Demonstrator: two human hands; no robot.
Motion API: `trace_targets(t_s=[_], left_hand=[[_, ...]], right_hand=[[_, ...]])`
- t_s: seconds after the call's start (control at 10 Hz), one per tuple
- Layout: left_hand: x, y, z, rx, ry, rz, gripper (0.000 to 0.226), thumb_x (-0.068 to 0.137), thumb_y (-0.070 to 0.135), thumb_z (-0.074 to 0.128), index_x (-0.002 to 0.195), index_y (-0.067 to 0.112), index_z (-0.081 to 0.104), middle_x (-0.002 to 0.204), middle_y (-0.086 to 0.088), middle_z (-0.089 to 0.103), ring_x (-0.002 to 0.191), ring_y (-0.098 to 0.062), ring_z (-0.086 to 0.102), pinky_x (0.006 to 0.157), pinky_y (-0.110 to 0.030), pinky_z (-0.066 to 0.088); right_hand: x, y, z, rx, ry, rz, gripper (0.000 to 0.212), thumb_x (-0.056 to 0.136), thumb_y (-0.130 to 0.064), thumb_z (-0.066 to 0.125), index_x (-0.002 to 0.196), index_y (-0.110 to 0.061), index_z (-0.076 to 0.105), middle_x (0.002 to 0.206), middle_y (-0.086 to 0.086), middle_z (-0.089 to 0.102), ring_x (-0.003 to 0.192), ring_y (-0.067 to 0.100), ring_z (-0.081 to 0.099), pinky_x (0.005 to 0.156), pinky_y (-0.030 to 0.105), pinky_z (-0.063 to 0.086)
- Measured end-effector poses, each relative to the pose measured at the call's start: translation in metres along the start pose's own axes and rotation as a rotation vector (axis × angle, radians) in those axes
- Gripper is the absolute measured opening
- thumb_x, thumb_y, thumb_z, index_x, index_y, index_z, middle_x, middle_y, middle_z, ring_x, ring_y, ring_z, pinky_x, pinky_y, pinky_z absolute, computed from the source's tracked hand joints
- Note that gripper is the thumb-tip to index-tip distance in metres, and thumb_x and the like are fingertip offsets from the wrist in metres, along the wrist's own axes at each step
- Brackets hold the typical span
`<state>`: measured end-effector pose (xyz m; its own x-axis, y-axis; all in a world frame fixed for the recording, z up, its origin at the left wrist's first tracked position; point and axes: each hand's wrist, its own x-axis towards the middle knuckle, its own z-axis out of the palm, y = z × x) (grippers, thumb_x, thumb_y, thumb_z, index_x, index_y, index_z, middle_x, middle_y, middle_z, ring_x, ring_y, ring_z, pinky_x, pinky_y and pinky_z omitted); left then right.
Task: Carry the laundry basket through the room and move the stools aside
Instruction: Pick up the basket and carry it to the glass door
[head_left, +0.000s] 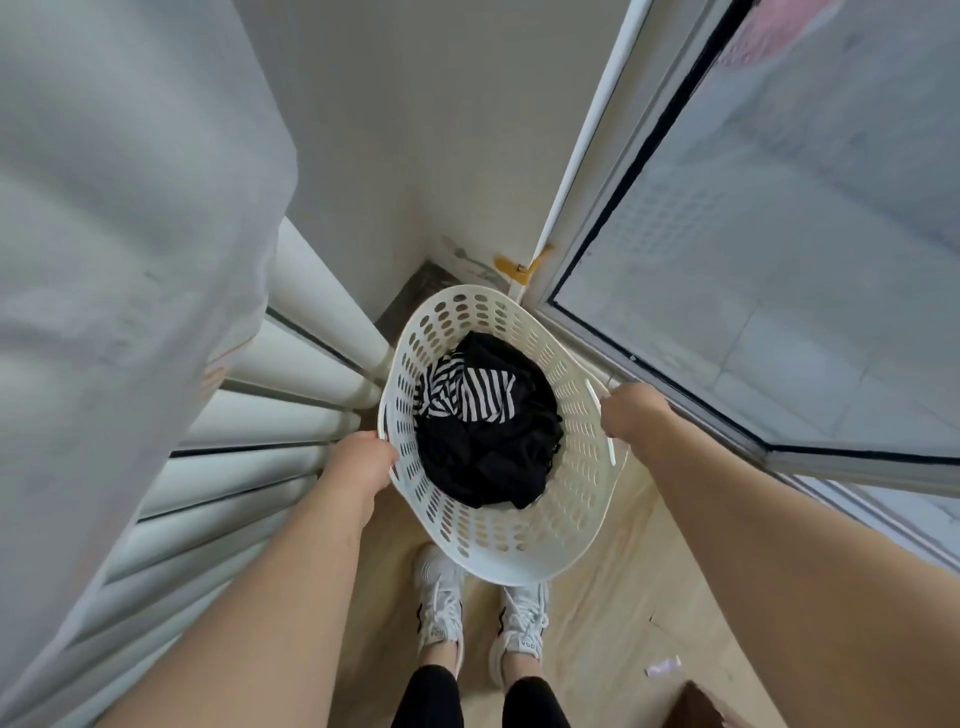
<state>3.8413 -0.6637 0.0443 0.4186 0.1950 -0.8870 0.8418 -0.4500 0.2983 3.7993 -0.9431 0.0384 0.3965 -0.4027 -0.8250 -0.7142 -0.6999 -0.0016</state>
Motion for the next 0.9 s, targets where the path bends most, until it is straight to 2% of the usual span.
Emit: trace_targets(t_s=[0.1, 0.2, 0.3, 0.4, 0.5, 0.6, 0.7, 0.8, 0.9], left_hand=[[0.014, 0.006, 0.006, 0.036, -0.034, -0.006, 0.038, 0.089, -0.004, 0.048, 0.124, 0.001, 0.060, 0.116, -0.019, 0.066, 0.107, -0.034, 0.063, 0.099, -0.047, 0.051], [0.025, 0.010, 0.015, 0.022, -0.086, -0.012, 0.042, 0.089, -0.003, 0.050, 0.130, 0.000, 0.055, 0.123, -0.020, 0.063, 0.113, -0.033, 0.060, 0.102, -0.045, 0.048], [0.030, 0.009, 0.018, 0.021, -0.071, -0.007, 0.047, 0.089, 0.001, 0.051, 0.135, 0.002, 0.050, 0.127, -0.020, 0.060, 0.115, -0.034, 0.058, 0.102, -0.044, 0.047], [0.024, 0.003, 0.017, 0.056, -0.071, 0.029, 0.044, 0.089, 0.005, 0.052, 0.134, 0.009, 0.052, 0.120, -0.013, 0.063, 0.099, -0.027, 0.061, 0.086, -0.037, 0.049], [0.018, -0.001, 0.015, 0.078, -0.060, 0.055, 0.043, 0.090, 0.008, 0.051, 0.132, 0.012, 0.051, 0.122, -0.012, 0.063, 0.102, -0.028, 0.061, 0.082, -0.037, 0.048], [0.012, 0.001, 0.016, 0.204, -0.036, 0.096, 0.046, 0.091, 0.010, 0.048, 0.136, 0.013, 0.042, 0.126, -0.013, 0.060, 0.105, -0.031, 0.059, 0.088, -0.042, 0.050], [0.004, 0.000, 0.019, 0.344, -0.006, 0.107, 0.049, 0.092, 0.009, 0.043, 0.140, 0.011, 0.033, 0.127, -0.016, 0.057, 0.103, -0.034, 0.058, 0.087, -0.044, 0.051], [-0.004, -0.001, 0.021, 0.405, 0.000, 0.107, 0.052, 0.092, 0.009, 0.043, 0.142, 0.012, 0.032, 0.128, -0.015, 0.057, 0.101, -0.031, 0.058, 0.084, -0.040, 0.051], [-0.019, -0.010, 0.023, 0.480, -0.080, 0.136, 0.053, 0.092, 0.009, 0.046, 0.144, 0.011, 0.035, 0.135, -0.014, 0.054, 0.116, -0.032, 0.055, 0.099, -0.044, 0.048]], right_hand=[[0.010, -0.009, 0.001, 0.330, 0.056, 0.076, 0.035, 0.095, -0.010, 0.044, 0.125, 0.003, 0.057, 0.121, 0.022, 0.060, 0.090, 0.029, 0.050, 0.064, 0.028, 0.037], [0.023, -0.007, 0.010, 0.361, 0.032, 0.085, 0.039, 0.091, -0.002, 0.045, 0.129, 0.003, 0.052, 0.089, 0.014, 0.054, 0.074, 0.024, 0.047, 0.063, 0.029, 0.039], [0.027, -0.006, 0.013, 0.341, 0.043, 0.114, 0.051, 0.086, 0.005, 0.039, 0.135, -0.007, 0.046, 0.068, 0.007, 0.048, 0.052, 0.019, 0.042, 0.045, 0.022, 0.031], [0.021, -0.005, 0.013, 0.314, 0.043, 0.118, 0.064, 0.088, 0.005, 0.037, 0.150, -0.007, 0.029, 0.069, 0.007, 0.048, 0.052, 0.017, 0.043, 0.043, 0.025, 0.031], [0.020, -0.008, 0.013, 0.334, 0.049, 0.130, 0.066, 0.087, 0.005, 0.038, 0.150, -0.009, 0.028, 0.070, 0.008, 0.050, 0.051, 0.018, 0.043, 0.042, 0.025, 0.030], [0.015, -0.010, 0.009, 0.330, 0.080, 0.113, 0.067, 0.086, 0.004, 0.038, 0.150, -0.011, 0.026, 0.072, 0.006, 0.050, 0.052, 0.018, 0.047, 0.043, 0.025, 0.033], [0.009, -0.006, 0.009, 0.319, 0.114, 0.084, 0.071, 0.083, 0.005, 0.037, 0.150, -0.012, 0.026, 0.109, 0.014, 0.061, 0.065, 0.023, 0.055, 0.046, 0.026, 0.038], [0.004, -0.002, 0.012, 0.298, 0.123, 0.062, 0.073, 0.082, 0.006, 0.036, 0.150, -0.017, 0.029, 0.142, 0.016, 0.046, 0.081, 0.029, 0.058, 0.047, 0.026, 0.038], [-0.014, 0.001, 0.014, 0.286, 0.100, 0.044, 0.070, 0.084, 0.006, 0.035, 0.150, -0.019, 0.032, 0.145, 0.014, 0.043, 0.093, 0.030, 0.060, 0.054, 0.029, 0.043]])
